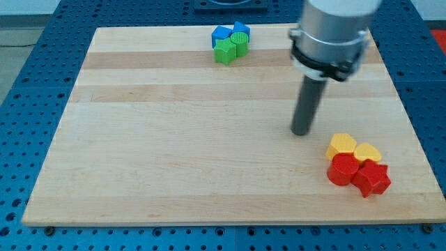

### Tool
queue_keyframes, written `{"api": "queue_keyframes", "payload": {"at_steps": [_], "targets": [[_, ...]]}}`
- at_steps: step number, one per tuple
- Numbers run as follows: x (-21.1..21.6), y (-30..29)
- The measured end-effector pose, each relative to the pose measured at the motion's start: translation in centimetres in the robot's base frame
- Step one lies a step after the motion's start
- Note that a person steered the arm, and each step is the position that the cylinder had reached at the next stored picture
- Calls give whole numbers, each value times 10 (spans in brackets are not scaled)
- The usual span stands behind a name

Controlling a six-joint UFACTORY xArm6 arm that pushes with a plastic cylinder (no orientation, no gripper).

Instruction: Push green star slightly down

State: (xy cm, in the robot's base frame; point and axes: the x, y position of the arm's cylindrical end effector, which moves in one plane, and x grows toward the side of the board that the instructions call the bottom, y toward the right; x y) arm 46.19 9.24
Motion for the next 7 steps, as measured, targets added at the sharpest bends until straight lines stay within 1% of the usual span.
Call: {"api": "queue_keyframes", "payload": {"at_steps": [2, 3, 4, 5, 6, 7], "targets": [[-102, -130], [-139, -176], [-183, -196], [-216, -183], [-228, -168], [-230, -164]]}}
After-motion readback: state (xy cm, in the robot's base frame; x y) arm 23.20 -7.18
